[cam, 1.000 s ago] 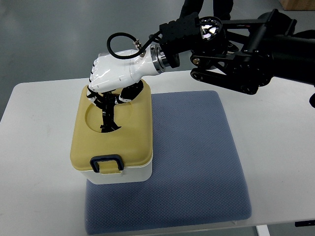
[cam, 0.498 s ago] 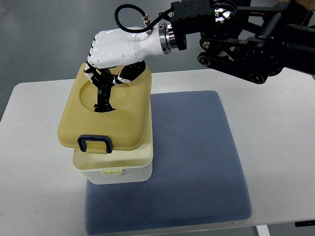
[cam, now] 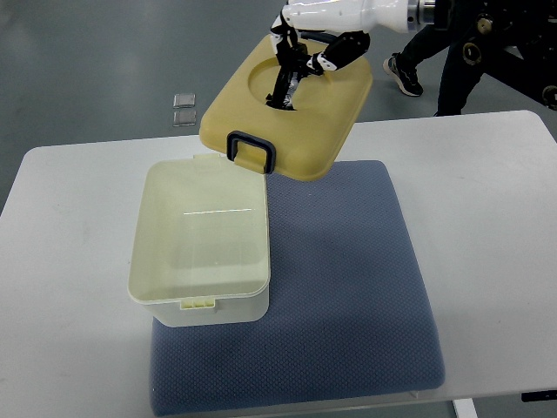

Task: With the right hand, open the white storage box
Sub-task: 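Lift the yellow lid off the box with the right hand, then lower the lid onto the mat beside the box and release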

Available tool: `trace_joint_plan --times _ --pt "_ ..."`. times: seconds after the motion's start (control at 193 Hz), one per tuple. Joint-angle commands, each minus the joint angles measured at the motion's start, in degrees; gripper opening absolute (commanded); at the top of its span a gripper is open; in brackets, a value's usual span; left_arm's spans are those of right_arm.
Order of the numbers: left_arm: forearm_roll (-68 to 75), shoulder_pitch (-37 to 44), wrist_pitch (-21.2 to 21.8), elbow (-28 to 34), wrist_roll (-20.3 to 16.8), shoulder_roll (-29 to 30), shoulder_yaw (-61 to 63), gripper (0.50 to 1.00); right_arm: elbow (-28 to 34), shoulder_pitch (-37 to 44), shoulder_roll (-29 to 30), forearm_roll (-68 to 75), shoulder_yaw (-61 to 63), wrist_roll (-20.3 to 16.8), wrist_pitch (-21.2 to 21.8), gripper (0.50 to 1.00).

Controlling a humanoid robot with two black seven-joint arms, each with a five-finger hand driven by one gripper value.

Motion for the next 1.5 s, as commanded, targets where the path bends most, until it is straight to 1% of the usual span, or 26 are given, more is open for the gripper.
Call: trace_joint_plan --times 0.0,0.13,0.233,0.373,0.435,0.544,0.664,0.861,1.218,1.358,1.374,1.384,1.4,1.405,1.41,1.415,1.42,1.436,1.441,1.446,1.451,1.457,1.462,1.467,1.472,1.493 --pt "0.04 0.00 0.00 0.01 -0.03 0.00 0.00 1.000 -0.69 -2.58 -2.90 -0.09 -0.38 0.01 0.02 0.500" --pt "0.04 0.00 0.00 0.01 -0.03 0.00 0.00 1.000 -1.13 -6.36 -5.81 -0.27 -0.38 0.01 -0.25 0.500" --pt "0.04 0.00 0.00 0.01 0.06 0.00 0.00 1.000 -1.13 -8.91 -6.77 -0.44 -0.55 0.01 -0.60 0.500" --pt "-0.05 0.00 0.00 0.01 -0.03 0.00 0.00 1.000 -1.04 -11.20 -6.69 -0.88 -0.64 0.01 -0.86 0.500" --pt "-0.05 0.00 0.00 0.01 -0.03 0.00 0.00 1.000 -1.04 -11.99 -6.51 -1.23 -0.73 0.01 -2.09 0.500" --pt "0.04 0.00 0.00 0.01 -0.03 0.00 0.00 1.000 -0.87 -13.40 -5.72 -1.32 -0.73 0.01 -4.55 0.500" --pt "-0.05 0.00 0.00 0.01 0.06 0.00 0.00 1.000 -0.25 -13.66 -3.96 -1.94 -2.05 0.01 -5.17 0.500" --pt "-0.05 0.00 0.00 0.01 -0.03 0.00 0.00 1.000 0.19 -14.10 -1.33 -2.73 -4.95 0.01 -7.98 0.500" --pt "0.04 0.00 0.00 0.01 0.06 0.00 0.00 1.000 4.58 -16.21 0.43 -5.89 -5.21 0.01 -8.25 0.500" --pt "-0.05 0.00 0.00 0.01 -0.03 0.00 0.00 1.000 5.28 -17.44 1.66 -5.89 -5.30 0.01 -8.25 0.500" --pt "0.04 0.00 0.00 0.01 0.06 0.00 0.00 1.000 5.28 -17.62 1.93 -5.89 -5.21 0.01 -8.25 0.521" --pt "0.04 0.00 0.00 0.01 0.06 0.00 0.00 1.000 5.28 -17.62 1.93 -5.89 -5.21 0.01 -8.25 0.521" --pt "0.04 0.00 0.00 0.01 -0.03 0.00 0.00 1.000 5.28 -17.79 2.01 -5.89 -5.21 0.01 -8.25 0.545" --pt "0.04 0.00 0.00 0.01 -0.03 0.00 0.00 1.000 5.28 -17.79 2.01 -5.89 -5.21 0.01 -8.25 0.545" --pt "-0.05 0.00 0.00 0.01 0.06 0.00 0.00 1.000 5.28 -17.88 2.02 -5.89 -5.21 0.01 -8.25 0.562" --pt "-0.05 0.00 0.00 0.01 0.06 0.00 0.00 1.000 5.28 -17.88 2.02 -5.89 -5.21 0.01 -8.25 0.562" --pt "-0.05 0.00 0.00 0.01 -0.03 0.00 0.00 1.000 5.28 -17.97 2.02 -5.89 -5.21 0.01 -8.33 0.580" --pt "0.04 0.00 0.00 0.01 -0.03 0.00 0.00 1.000 5.28 -18.06 2.10 -5.89 -5.21 0.01 -8.33 0.596" --pt "0.04 0.00 0.00 0.01 -0.03 0.00 0.00 1.000 5.28 -18.14 2.10 -5.89 -5.21 0.01 -8.42 0.613" --pt "0.04 0.00 0.00 0.01 -0.03 0.00 0.00 1.000 5.28 -18.14 2.10 -5.89 -5.21 0.01 -8.42 0.613" --pt "-0.05 0.00 0.00 0.01 0.06 0.00 0.00 1.000 5.28 -18.32 2.10 -5.89 -5.21 0.01 -8.51 0.629" --pt "-0.05 0.00 0.00 0.01 0.06 0.00 0.00 1.000 5.28 -18.32 2.10 -5.89 -5.21 0.01 -8.51 0.629" --pt "0.04 0.00 0.00 -0.07 -0.03 0.00 0.00 1.000 5.28 -18.41 2.10 -5.89 -5.21 0.01 -8.68 0.647" --pt "0.04 0.00 0.00 -0.07 -0.03 0.00 0.00 1.000 5.28 -18.41 2.10 -5.89 -5.21 0.01 -8.69 0.648" --pt "-0.05 0.00 0.00 0.01 0.06 0.00 0.00 1.000 5.28 -18.49 2.10 -5.89 -5.21 0.01 -8.86 0.664" --pt "-0.05 0.00 0.00 0.01 -0.03 0.00 0.00 1.000 5.28 -18.67 2.10 -5.89 -5.21 0.01 -9.21 0.684"
